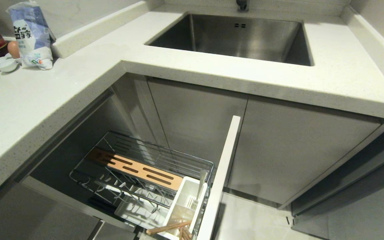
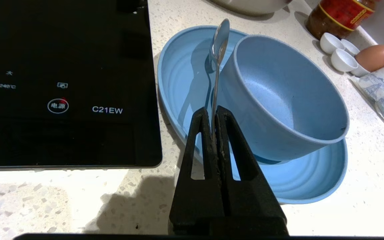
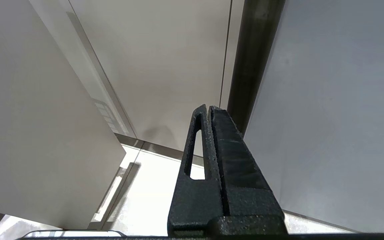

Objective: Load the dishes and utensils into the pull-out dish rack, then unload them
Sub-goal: Take the chopsticks out of the cupboard

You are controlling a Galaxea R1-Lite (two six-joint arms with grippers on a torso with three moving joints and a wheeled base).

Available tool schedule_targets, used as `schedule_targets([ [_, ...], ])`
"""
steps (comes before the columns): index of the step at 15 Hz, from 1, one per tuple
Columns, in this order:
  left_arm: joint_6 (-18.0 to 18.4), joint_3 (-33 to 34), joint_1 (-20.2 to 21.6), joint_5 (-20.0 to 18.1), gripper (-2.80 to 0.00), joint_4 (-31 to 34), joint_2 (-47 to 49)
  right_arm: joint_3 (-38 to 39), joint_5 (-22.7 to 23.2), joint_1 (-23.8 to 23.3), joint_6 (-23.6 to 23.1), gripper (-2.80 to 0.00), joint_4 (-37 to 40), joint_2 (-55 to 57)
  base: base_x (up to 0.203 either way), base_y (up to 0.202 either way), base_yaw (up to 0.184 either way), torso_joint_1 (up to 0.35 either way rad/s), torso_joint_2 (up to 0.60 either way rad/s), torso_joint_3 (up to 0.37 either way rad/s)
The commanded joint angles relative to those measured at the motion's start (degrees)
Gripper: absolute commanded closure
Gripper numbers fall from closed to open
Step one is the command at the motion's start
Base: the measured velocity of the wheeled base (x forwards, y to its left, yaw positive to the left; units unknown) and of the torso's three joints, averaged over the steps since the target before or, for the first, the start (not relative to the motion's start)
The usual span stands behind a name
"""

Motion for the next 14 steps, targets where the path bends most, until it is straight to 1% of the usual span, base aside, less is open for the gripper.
schedule_targets([
  [1,-0.2,1.3,0.4,-1.0,0.0,-0.4,-0.2,1.5,0.0,0.0,0.0,0.0,0.0,0.0,0.0,0.0,0.0,0.0,0.0,0.0],
  [12,0.2,2.0,0.4,-1.1,0.0,0.3,-2.1,1.5,0.0,0.0,0.0,0.0,0.0,0.0,0.0,0.0,0.0,0.0,0.0,0.0],
  [13,0.3,2.3,0.4,-1.1,-2.8,-0.2,-2.3,1.5,0.0,0.0,0.0,0.0,0.0,0.0,0.0,0.0,0.0,0.0,0.0,0.0],
  [14,0.3,2.3,0.4,-1.1,-2.8,-0.2,-2.4,1.5,0.0,0.0,0.1,0.0,0.0,0.0,0.0,0.0,0.0,0.0,0.0,0.0],
])
